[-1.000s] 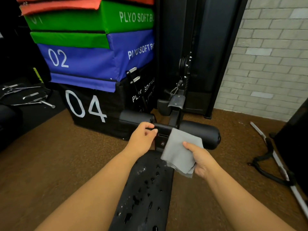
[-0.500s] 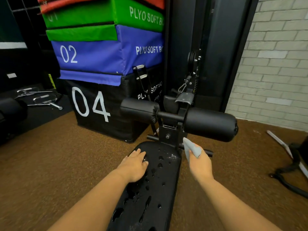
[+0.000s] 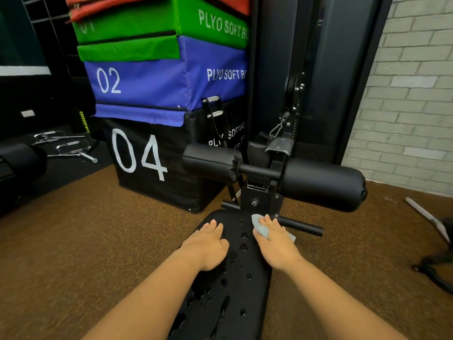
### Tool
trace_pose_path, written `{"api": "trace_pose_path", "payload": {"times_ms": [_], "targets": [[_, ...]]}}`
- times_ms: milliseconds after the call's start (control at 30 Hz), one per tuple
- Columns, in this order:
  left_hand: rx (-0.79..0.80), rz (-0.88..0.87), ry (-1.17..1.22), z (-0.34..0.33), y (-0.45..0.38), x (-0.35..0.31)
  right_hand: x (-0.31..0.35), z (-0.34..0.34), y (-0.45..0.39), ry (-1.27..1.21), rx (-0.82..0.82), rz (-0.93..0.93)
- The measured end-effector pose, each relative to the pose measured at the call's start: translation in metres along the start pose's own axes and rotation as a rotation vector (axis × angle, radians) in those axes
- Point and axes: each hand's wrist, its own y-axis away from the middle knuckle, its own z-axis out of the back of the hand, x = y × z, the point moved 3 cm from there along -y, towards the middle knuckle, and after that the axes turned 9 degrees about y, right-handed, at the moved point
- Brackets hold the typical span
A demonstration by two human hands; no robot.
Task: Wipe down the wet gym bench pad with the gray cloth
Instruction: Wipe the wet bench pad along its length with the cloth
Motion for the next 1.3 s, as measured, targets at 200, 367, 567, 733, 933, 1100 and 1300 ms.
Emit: {"api": "trace_pose_path", "payload": {"times_ms": [200, 367, 567, 733, 933, 1100, 1300], "targets": [[0.003, 0.004, 0.034, -0.001, -0.001, 0.0, 0.01, 0.0, -0.01, 0.09, 0.055, 0.086], [-0.03, -0.015, 0.031, -0.007, -0.002, 0.005, 0.026, -0.004, -0.027, 0.151, 0.104, 0.161], [-0.019, -0.044, 0.042, -0.006, -0.001, 0.013, 0.027, 0.0, -0.023, 0.099, 0.222, 0.327], [-0.078, -0.059, -0.049, -0.021, 0.009, 0.017, -0.005, 0.005, -0.012, 0.274, 0.094, 0.256], [-0.094, -0.095, -0.068, -0.024, 0.013, 0.021, 0.01, -0.006, -0.026, 0.181, 0.054, 0.175], [-0.088, -0.102, -0.071, -0.027, 0.013, 0.022, 0.046, -0.011, -0.043, 0.161, 0.142, 0.276], [-0.091, -0.098, -0.042, -0.026, 0.012, 0.023, 0.065, -0.014, -0.05, 0.17, 0.279, 0.408]]}}
